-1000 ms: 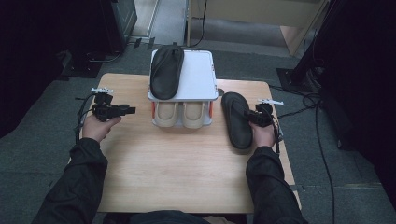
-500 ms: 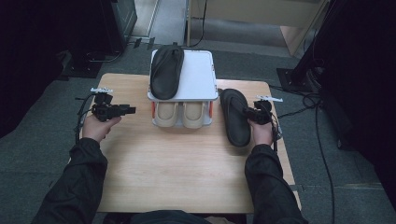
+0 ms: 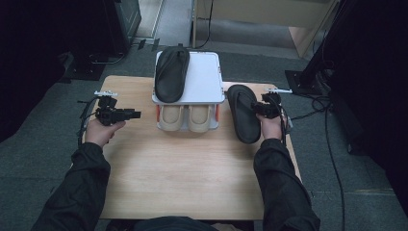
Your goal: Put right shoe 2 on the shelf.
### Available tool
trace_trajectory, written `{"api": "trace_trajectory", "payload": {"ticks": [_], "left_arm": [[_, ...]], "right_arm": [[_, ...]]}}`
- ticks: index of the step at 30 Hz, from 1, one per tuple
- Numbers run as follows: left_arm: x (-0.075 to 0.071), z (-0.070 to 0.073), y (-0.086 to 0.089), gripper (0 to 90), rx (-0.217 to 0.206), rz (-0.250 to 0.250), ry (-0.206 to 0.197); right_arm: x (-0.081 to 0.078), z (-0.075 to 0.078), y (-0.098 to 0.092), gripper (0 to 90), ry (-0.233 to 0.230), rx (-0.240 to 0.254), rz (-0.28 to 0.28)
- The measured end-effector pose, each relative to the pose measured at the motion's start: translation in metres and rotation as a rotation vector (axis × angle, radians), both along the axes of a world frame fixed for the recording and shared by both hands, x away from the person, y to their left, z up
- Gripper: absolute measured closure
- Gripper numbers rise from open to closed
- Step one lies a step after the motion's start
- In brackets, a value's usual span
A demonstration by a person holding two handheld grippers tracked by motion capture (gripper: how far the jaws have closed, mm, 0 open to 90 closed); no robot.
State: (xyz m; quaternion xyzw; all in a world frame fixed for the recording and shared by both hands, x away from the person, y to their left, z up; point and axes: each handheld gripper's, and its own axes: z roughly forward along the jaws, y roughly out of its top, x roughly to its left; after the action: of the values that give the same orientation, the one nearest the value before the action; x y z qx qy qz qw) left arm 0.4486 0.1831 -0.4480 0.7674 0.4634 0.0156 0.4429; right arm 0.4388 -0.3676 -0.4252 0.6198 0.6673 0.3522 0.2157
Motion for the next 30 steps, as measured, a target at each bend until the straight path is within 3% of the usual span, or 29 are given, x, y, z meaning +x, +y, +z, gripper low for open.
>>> {"api": "trace_trajectory", "payload": {"ticks": [7,21,30], "left_arm": [[0.0,-0.001,0.0,51.8,0.024,-0.001,-0.007],[-0.001,0.0,0.0,51.8,0.022,-0.009,-0.023],[-0.001,0.001,-0.001,52.0,0.013,-0.01,-0.032]], "right_arm": [[0.006,0.024,-0.001,73.9,0.001,0.0,-0.001],[0.026,0.073,0.007,73.9,-0.015,-0.003,-0.016],[0.038,0.107,0.022,73.9,-0.056,-0.017,0.002]]}}
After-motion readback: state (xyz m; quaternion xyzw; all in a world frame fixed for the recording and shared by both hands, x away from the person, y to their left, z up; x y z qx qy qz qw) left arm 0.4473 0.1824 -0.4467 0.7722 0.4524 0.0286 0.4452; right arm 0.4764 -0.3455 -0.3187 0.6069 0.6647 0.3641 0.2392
